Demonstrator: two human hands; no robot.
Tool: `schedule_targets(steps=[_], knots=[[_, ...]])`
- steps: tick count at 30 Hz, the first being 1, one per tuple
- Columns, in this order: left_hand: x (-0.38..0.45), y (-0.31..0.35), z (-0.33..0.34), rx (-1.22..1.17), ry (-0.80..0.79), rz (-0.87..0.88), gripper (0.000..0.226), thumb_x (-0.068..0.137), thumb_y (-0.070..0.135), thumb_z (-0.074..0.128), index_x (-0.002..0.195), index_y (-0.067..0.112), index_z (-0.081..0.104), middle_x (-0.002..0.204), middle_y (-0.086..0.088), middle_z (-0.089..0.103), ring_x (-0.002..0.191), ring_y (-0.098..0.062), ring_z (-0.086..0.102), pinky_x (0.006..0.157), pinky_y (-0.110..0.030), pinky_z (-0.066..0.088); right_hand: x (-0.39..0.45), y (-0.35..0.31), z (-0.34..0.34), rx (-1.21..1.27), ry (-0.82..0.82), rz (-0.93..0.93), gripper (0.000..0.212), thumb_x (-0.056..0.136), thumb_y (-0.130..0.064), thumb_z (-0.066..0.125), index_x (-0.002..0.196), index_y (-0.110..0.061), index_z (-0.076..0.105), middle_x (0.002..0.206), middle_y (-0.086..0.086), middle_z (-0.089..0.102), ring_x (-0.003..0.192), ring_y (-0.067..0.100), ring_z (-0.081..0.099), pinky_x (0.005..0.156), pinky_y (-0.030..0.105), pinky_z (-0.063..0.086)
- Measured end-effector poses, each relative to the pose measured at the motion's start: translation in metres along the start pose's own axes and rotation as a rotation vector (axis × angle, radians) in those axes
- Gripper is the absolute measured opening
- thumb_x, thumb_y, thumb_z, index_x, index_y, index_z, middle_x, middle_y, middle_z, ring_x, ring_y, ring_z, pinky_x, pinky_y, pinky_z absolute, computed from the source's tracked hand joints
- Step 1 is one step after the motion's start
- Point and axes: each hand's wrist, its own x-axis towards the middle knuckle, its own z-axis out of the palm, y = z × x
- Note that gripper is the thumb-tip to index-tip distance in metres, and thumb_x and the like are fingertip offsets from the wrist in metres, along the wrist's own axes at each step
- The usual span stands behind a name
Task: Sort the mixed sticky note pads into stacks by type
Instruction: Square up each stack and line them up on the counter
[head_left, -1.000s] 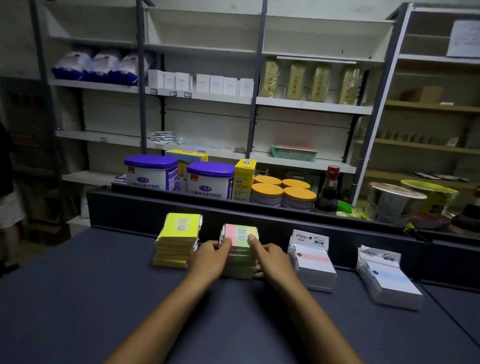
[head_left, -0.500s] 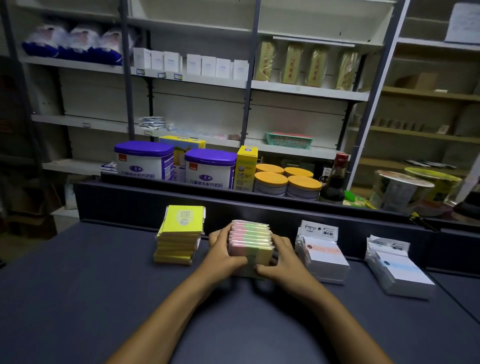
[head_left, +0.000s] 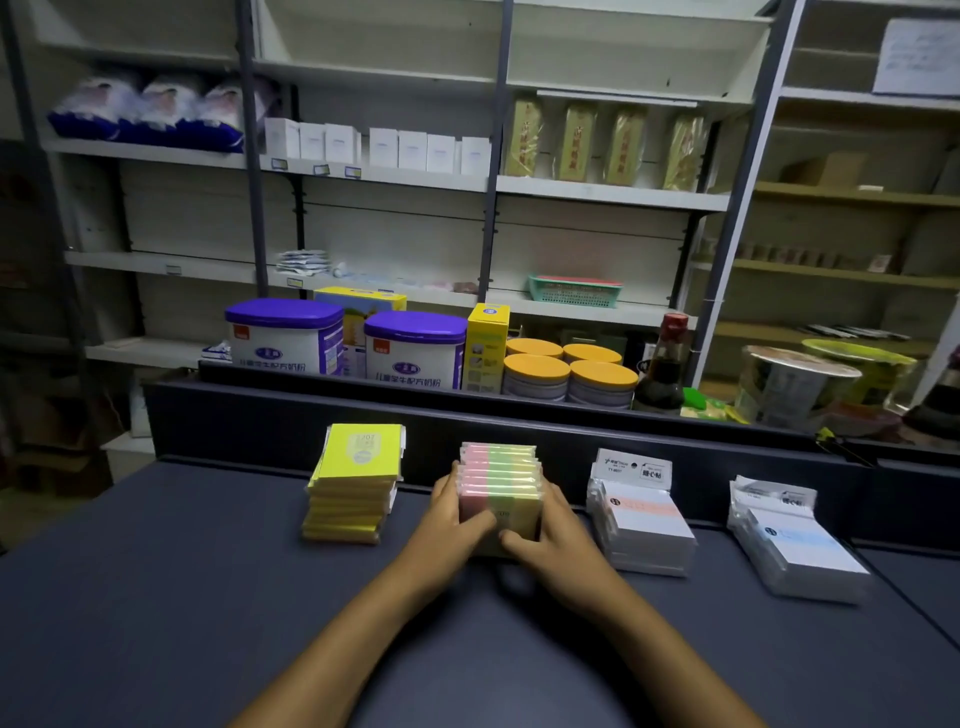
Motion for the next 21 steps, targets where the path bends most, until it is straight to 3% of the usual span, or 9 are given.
schedule_targets(steps=[3, 5, 8, 12, 15, 17, 19, 21], knots=[[-0.001, -0.001, 0.001, 0.099, -0.043, 0.041, 0.055, 0.084, -0.004, 0.057, 0.124, 0.031, 0.043, 0.126, 0.001, 0.040, 0.114, -0.001, 0.047, 0.091, -0.002, 0.034, 0.000, 0.001, 0.001, -0.013, -0.001, -0.001, 0.064, 0.082, -0.011, 0.069, 0.134, -0.039, 0.044, 0.130, -0.008, 0.052, 0.122, -0.008, 0.047, 0.102, 0.010, 0.037], [-0.002, -0.001, -0.001, 0.111, -0.036, 0.057, 0.058, 0.081, -0.004, 0.060, 0.127, 0.029, 0.045, 0.123, 0.002, 0.041, 0.111, 0.003, 0.048, 0.083, 0.006, 0.032, 0.000, 0.001, -0.001, -0.011, 0.002, -0.024, 0.064, 0.082, -0.008, 0.069, 0.135, -0.035, 0.047, 0.131, -0.007, 0.054, 0.121, -0.004, 0.051, 0.105, 0.019, 0.041], [-0.002, 0.001, -0.006, 0.095, 0.008, 0.062, 0.062, 0.075, 0.009, 0.062, 0.135, 0.018, 0.046, 0.124, 0.000, 0.043, 0.115, -0.007, 0.051, 0.083, 0.004, 0.035, 0.002, 0.001, -0.002, 0.015, 0.023, -0.054, 0.064, 0.080, -0.001, 0.066, 0.137, -0.028, 0.050, 0.133, -0.003, 0.058, 0.123, 0.006, 0.056, 0.106, 0.026, 0.044], [-0.005, 0.000, -0.007, 0.176, -0.082, 0.032, 0.069, 0.083, 0.001, 0.061, 0.146, 0.016, 0.038, 0.141, -0.006, 0.033, 0.133, -0.015, 0.040, 0.100, -0.006, 0.028, 0.002, 0.004, 0.000, -0.039, -0.003, -0.064, 0.062, 0.083, -0.004, 0.068, 0.128, -0.041, 0.048, 0.129, -0.003, 0.058, 0.118, 0.004, 0.056, 0.104, 0.022, 0.044], [-0.007, -0.001, -0.009, 0.185, -0.106, 0.030, 0.074, 0.083, 0.003, 0.065, 0.148, 0.015, 0.034, 0.140, -0.005, 0.032, 0.134, -0.015, 0.039, 0.092, 0.003, 0.027, 0.002, 0.006, -0.002, -0.022, -0.012, -0.057, 0.058, 0.082, -0.005, 0.069, 0.121, -0.043, 0.052, 0.126, -0.005, 0.062, 0.115, 0.005, 0.059, 0.100, 0.021, 0.046], [-0.005, -0.001, -0.011, 0.178, -0.095, 0.026, 0.077, 0.081, 0.004, 0.068, 0.149, 0.014, 0.032, 0.135, -0.001, 0.034, 0.132, -0.014, 0.042, 0.084, 0.009, 0.029, 0.002, 0.008, -0.005, 0.047, -0.030, -0.024, 0.061, 0.081, 0.002, 0.071, 0.125, -0.036, 0.053, 0.124, -0.011, 0.064, 0.110, 0.002, 0.063, 0.092, 0.016, 0.048], [-0.005, 0.001, -0.013, 0.167, -0.069, 0.020, 0.091, 0.077, 0.006, 0.075, 0.152, 0.011, 0.023, 0.136, 0.004, 0.032, 0.129, -0.008, 0.041, 0.085, 0.007, 0.033, 0.003, 0.008, -0.011, 0.140, -0.052, 0.048, 0.079, 0.080, 0.007, 0.073, 0.142, -0.024, 0.037, 0.124, -0.020, 0.058, 0.103, -0.007, 0.065, 0.083, 0.009, 0.048], [-0.005, 0.003, -0.017, 0.115, -0.041, 0.027, 0.111, 0.068, 0.014, 0.082, 0.156, 0.015, 0.014, 0.144, 0.003, 0.032, 0.132, -0.011, 0.040, 0.105, -0.014, 0.040, 0.003, 0.009, -0.019, 0.195, -0.073, 0.093, 0.101, 0.078, 0.007, 0.075, 0.154, -0.024, 0.015, 0.122, -0.025, 0.052, 0.098, -0.015, 0.063, 0.078, 0.006, 0.048]])
